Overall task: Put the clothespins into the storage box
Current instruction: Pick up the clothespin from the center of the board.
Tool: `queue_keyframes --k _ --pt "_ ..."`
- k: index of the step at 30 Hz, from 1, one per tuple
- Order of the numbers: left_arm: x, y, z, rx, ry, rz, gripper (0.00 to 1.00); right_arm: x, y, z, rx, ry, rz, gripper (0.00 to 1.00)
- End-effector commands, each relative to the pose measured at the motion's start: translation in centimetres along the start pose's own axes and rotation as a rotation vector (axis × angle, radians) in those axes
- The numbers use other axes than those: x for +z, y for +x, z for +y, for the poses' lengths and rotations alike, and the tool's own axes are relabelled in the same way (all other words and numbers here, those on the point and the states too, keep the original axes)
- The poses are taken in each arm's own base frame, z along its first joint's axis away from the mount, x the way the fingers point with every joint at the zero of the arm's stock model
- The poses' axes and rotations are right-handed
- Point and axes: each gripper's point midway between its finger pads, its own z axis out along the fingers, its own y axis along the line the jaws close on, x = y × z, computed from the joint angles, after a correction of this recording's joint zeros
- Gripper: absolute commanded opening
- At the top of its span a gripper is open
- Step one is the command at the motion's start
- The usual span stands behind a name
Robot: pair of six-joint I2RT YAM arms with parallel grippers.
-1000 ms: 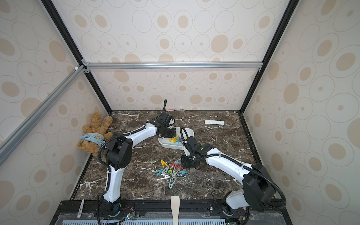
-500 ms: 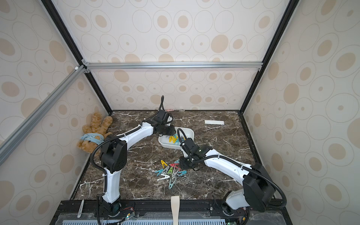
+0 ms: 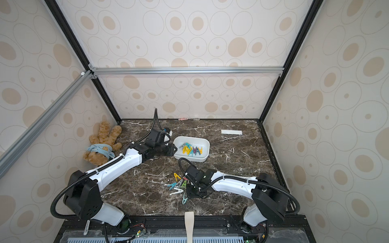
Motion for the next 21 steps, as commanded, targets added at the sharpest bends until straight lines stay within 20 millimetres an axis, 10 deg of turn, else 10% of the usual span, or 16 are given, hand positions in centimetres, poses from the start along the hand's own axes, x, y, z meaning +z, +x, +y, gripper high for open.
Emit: queue_keyframes --k 1,21 --pt "-1.3 -0.8 0.4 -0.017 -0.001 -0.069 0.43 0.6 0.0 0.7 0.063 -0.021 0.015 0.35" --pt "-2.4 0.3 1.8 -0.011 0.004 -0.098 0.44 2.7 -1.1 0.3 0.092 0.047 0.024 0.28"
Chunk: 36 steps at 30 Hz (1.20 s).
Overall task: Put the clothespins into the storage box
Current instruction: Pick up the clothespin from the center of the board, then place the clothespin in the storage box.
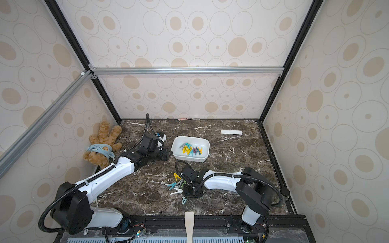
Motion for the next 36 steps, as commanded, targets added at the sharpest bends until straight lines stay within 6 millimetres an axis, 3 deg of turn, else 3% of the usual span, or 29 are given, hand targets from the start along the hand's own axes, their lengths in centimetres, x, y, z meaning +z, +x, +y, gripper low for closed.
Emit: queue_keyframes --k 1,18,29,32,36 --pt "-0.9 -0.9 0.3 0.013 0.002 -0.038 0.44 0.0 -0.4 -0.1 0.016 0.034 -0.009 0.27" --pt "-1.6 -0.9 1.4 0.011 -0.038 -0.039 0.44 -0.5 -0.9 -0.9 -0.075 0.127 -0.006 0.03" --pt "-2.8 0.3 2.5 -0.038 -0.089 -0.027 0.44 -7.3 -4.2 2.4 -0.223 0.1 -0.12 0.0" --pt "-2.8 1.2 3.0 -0.06 -0.105 -0.004 0.43 -9.4 -6.2 2.8 -0.237 0.065 -0.154 0.0" --pt "-2.3 3.1 3.4 -0.098 -0.112 0.05 0.43 -12.2 -10.6 2.1 -0.255 0.045 -0.214 0.0"
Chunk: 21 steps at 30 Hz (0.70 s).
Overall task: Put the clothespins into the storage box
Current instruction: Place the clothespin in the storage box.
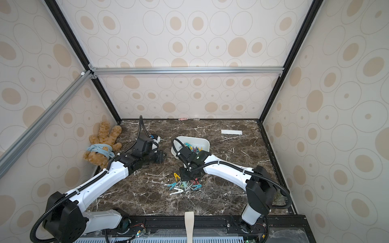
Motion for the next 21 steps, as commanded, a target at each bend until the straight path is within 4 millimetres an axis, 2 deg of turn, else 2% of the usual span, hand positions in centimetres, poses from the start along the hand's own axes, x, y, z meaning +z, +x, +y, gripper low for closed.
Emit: queue_keyframes --k 1,6,10,12,17,21 --pt "0.2 2.1 1.1 -0.058 -0.028 0.065 0.42 -1.6 -3.0 -2.2 -0.052 0.019 -0.021 0.0" --pt "0.8 4.3 1.4 -0.102 -0.029 0.142 0.42 -1.4 -9.5 -5.7 -0.048 0.02 -0.068 0.0" --pt "0.8 4.5 1.7 -0.134 -0.047 0.146 0.42 -0.3 -14.7 -7.9 -0.052 0.038 -0.112 0.0" --pt "0.8 4.3 1.6 -0.148 -0.048 0.144 0.42 0.9 -16.4 -8.7 -0.048 0.047 -0.106 0.0" --pt "0.9 4.4 1.4 -0.181 -0.047 0.165 0.42 3.9 -19.0 -10.4 -0.043 0.064 -0.086 0.0" --pt "1.1 5.3 1.0 -0.201 -0.021 0.208 0.41 5.3 -20.0 -11.1 -0.037 0.067 -0.074 0.01"
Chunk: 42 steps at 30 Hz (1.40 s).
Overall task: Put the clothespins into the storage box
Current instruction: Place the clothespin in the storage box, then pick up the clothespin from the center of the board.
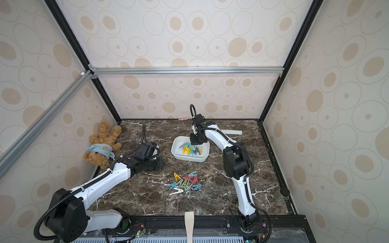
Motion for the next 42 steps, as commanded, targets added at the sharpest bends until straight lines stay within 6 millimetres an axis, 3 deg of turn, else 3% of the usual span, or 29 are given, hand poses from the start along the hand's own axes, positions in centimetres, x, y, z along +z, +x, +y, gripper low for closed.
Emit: queue_keyframes --k 1,8,16,23,27,32,42 --pt "0.0 0.4 -0.3 -0.046 0.016 0.043 0.42 -0.2 -0.3 0.1 -0.024 -0.011 0.017 0.02" --pt "1.0 2.1 -0.6 -0.037 0.026 0.105 0.44 -0.3 0.1 0.3 -0.012 -0.029 0.015 0.23" --pt "2.3 3.1 -2.6 0.029 0.045 0.136 0.41 -6.1 0.7 1.6 -0.04 -0.067 -0.058 0.26" --pt "4.7 6.0 -5.1 0.14 0.042 0.226 0.38 -9.6 4.3 2.7 -0.029 -0.146 -0.099 0.28" --pt "5.8 7.0 -5.3 0.161 0.009 0.255 0.37 -10.1 6.6 2.9 -0.019 -0.16 -0.101 0.28" --pt "6.7 7.6 -5.4 0.158 0.005 0.28 0.38 -9.8 7.9 3.1 0.01 -0.194 -0.111 0.27" --pt "8.0 7.6 -4.8 0.147 -0.063 0.287 0.36 -9.9 7.7 3.7 -0.006 -0.223 -0.122 0.26"
